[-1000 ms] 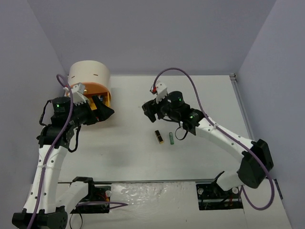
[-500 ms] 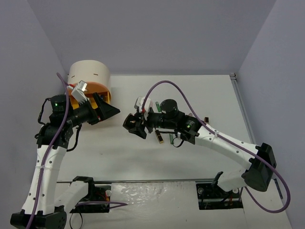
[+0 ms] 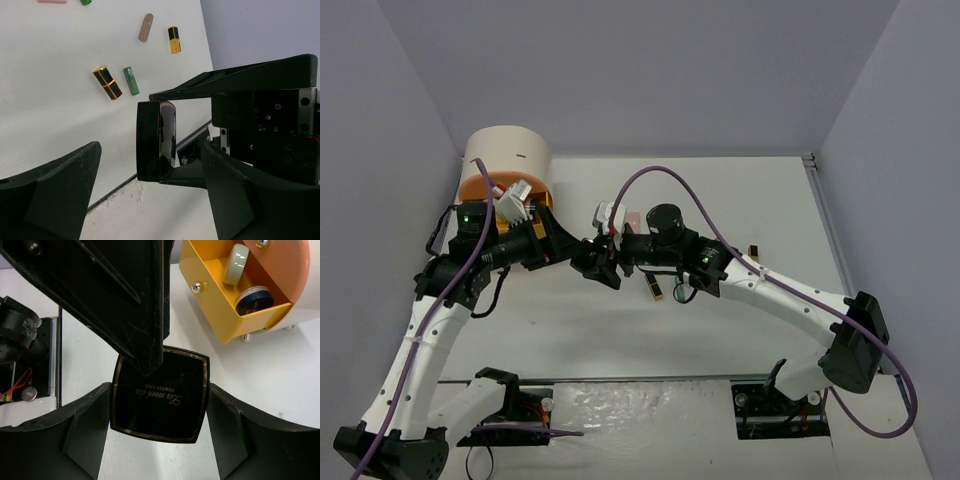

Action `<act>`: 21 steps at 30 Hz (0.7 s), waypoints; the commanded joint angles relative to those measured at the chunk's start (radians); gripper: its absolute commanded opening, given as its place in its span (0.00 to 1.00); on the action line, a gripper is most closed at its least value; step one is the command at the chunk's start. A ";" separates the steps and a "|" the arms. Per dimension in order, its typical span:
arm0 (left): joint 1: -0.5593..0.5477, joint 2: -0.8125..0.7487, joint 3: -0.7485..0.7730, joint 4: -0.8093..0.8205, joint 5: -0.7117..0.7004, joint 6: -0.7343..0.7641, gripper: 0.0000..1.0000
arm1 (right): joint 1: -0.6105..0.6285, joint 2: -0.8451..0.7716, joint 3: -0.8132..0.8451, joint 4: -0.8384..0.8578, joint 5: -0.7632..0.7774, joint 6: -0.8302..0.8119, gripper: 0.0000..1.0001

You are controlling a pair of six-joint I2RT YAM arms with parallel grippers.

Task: Organize the makeup

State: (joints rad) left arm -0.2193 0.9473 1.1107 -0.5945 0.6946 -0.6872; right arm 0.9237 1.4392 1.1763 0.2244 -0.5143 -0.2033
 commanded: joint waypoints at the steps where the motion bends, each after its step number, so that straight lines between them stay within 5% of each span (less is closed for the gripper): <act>1: -0.026 0.010 0.003 0.057 -0.032 0.006 0.70 | 0.003 0.015 0.066 0.093 -0.038 -0.016 0.10; 5: -0.031 0.006 -0.020 0.117 -0.046 -0.025 0.44 | 0.003 0.034 0.073 0.101 -0.051 -0.018 0.10; 16: -0.043 -0.007 -0.056 0.188 -0.065 -0.053 0.07 | 0.003 0.072 0.090 0.114 -0.069 -0.026 0.15; 19: -0.043 -0.020 -0.073 0.206 -0.072 -0.057 0.00 | 0.003 0.069 0.094 0.104 -0.066 -0.031 0.28; 21: -0.043 -0.027 -0.077 0.208 -0.075 -0.054 0.00 | 0.003 0.066 0.094 0.099 -0.066 -0.033 0.51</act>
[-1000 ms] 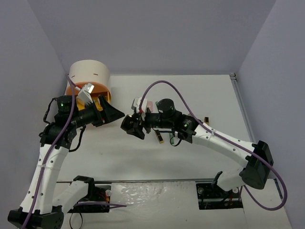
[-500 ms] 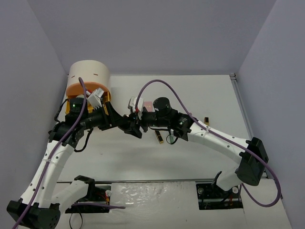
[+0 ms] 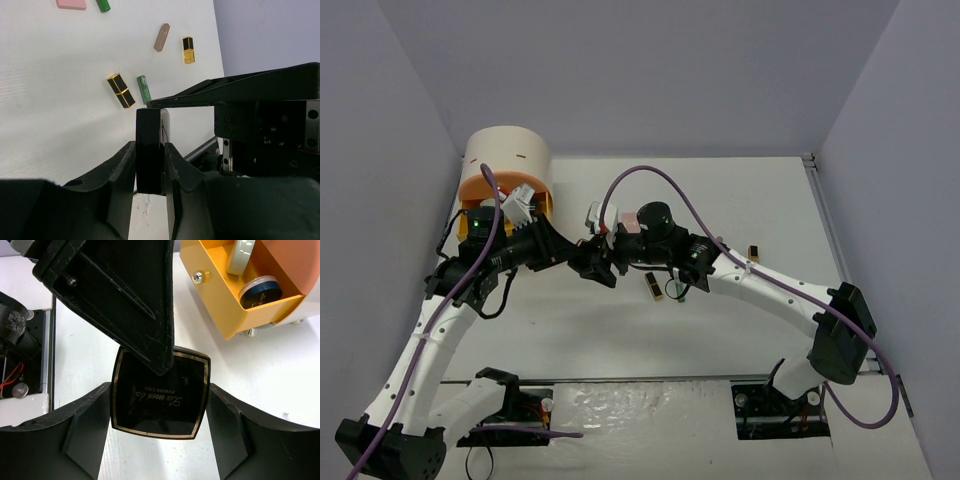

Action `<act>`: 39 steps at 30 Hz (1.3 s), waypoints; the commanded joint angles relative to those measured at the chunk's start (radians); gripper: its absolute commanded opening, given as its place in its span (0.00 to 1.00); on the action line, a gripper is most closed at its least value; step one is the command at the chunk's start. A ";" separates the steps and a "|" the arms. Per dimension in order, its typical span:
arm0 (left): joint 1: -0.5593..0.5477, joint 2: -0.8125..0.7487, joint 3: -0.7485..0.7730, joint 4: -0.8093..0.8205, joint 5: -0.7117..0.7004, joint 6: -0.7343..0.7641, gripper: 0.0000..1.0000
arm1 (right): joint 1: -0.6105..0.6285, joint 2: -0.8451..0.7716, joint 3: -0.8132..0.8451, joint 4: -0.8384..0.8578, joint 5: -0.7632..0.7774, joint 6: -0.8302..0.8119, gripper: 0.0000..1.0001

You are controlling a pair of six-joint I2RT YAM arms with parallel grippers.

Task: Organize the makeup

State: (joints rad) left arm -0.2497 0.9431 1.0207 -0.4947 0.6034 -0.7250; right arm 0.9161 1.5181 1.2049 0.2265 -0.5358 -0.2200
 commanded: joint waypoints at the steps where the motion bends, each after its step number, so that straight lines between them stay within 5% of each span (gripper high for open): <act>1: -0.013 -0.030 0.012 0.111 0.008 -0.015 0.00 | 0.010 -0.017 0.061 0.093 -0.037 -0.016 0.61; 6: -0.013 -0.066 0.010 0.117 -0.057 0.000 0.00 | 0.000 -0.061 0.014 0.074 0.017 -0.010 1.00; 18: 0.107 -0.050 0.071 0.071 -0.481 0.030 0.00 | -0.164 -0.377 -0.218 0.020 0.227 0.052 1.00; 26: 0.354 -0.005 0.066 0.168 -0.575 -0.081 0.00 | -0.186 -0.540 -0.353 0.019 0.344 0.068 1.00; 39: 0.486 0.176 0.073 0.302 -0.663 -0.160 0.00 | -0.186 -0.614 -0.377 0.035 0.398 0.077 1.00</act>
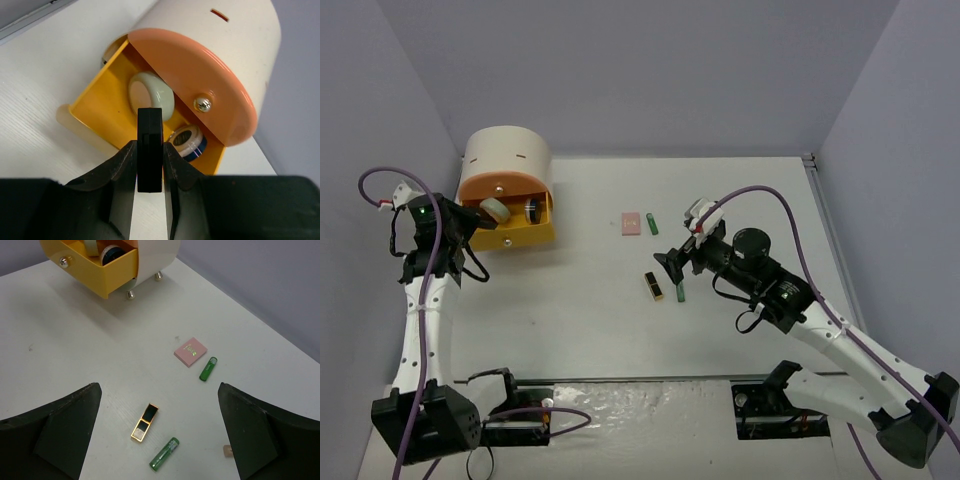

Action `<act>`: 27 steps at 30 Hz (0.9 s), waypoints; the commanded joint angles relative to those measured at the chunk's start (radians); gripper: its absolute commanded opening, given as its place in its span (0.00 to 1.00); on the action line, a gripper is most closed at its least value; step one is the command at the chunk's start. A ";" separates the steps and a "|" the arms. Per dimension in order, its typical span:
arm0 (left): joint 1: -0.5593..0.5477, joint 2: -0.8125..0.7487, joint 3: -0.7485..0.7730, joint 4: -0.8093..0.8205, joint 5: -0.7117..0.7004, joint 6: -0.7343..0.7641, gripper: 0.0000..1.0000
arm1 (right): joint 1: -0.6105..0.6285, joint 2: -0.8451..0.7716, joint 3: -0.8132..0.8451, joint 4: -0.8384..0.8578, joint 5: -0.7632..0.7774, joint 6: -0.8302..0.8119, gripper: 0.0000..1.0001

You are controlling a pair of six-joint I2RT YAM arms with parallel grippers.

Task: Organize the makeup

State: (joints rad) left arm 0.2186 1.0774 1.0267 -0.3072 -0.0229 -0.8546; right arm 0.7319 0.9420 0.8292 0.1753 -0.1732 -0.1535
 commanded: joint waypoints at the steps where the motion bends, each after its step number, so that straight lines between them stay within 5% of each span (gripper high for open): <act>1: 0.019 0.052 0.064 0.130 -0.041 -0.031 0.00 | -0.002 -0.040 -0.002 0.089 0.037 0.011 1.00; 27: 0.039 0.223 -0.066 0.484 0.105 -0.219 0.00 | -0.002 -0.026 -0.013 0.099 0.054 0.005 1.00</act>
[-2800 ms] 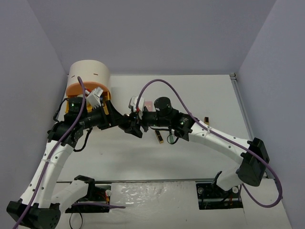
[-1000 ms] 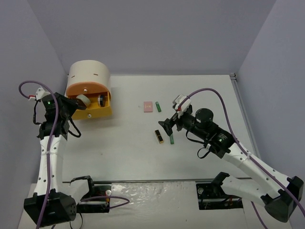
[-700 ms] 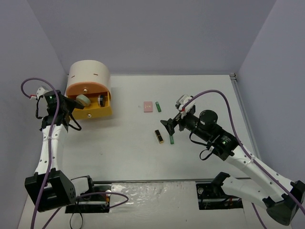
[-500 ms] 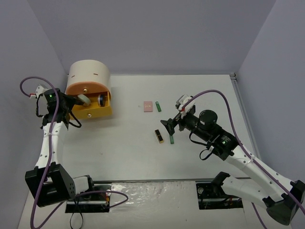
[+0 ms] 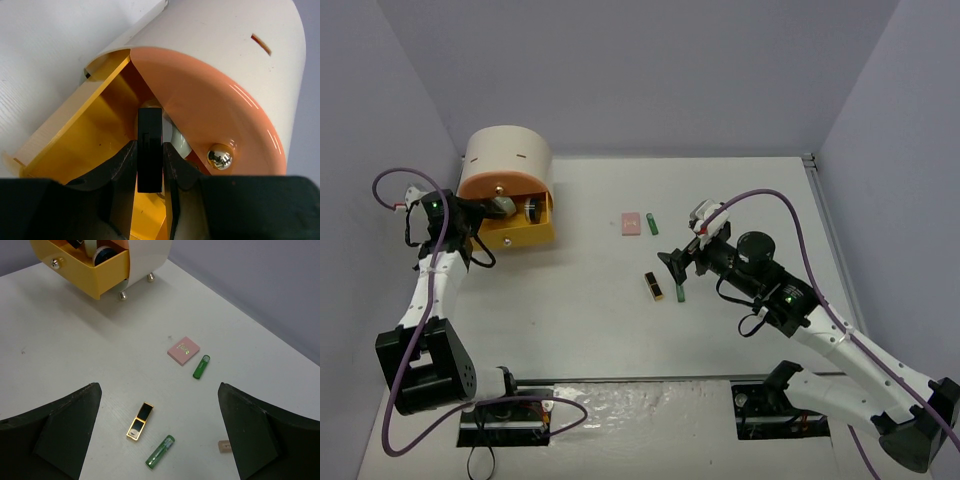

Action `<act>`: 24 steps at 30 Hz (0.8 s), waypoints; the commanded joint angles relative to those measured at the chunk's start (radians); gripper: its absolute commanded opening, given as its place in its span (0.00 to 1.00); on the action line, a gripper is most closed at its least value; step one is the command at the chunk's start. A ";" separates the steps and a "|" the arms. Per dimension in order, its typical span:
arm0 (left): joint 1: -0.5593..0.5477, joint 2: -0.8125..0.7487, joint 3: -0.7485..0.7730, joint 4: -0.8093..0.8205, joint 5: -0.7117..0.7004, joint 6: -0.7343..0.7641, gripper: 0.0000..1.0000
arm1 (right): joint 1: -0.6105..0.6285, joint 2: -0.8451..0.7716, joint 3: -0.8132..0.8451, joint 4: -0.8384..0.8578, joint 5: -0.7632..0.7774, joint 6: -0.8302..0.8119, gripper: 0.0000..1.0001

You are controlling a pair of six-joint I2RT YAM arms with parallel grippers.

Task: Organize the makeup

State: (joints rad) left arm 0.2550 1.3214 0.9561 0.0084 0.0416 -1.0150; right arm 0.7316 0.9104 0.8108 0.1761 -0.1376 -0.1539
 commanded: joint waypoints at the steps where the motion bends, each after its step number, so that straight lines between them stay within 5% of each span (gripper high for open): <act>1: 0.003 -0.021 -0.006 0.187 0.049 -0.069 0.00 | -0.001 0.008 0.005 0.099 0.018 0.005 1.00; 24: -0.003 -0.012 -0.052 0.266 0.172 -0.223 0.00 | -0.002 0.019 0.004 0.105 0.021 0.005 1.00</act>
State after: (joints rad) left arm 0.2546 1.3317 0.8641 0.1678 0.1827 -1.2067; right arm 0.7319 0.9238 0.8093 0.1768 -0.1349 -0.1539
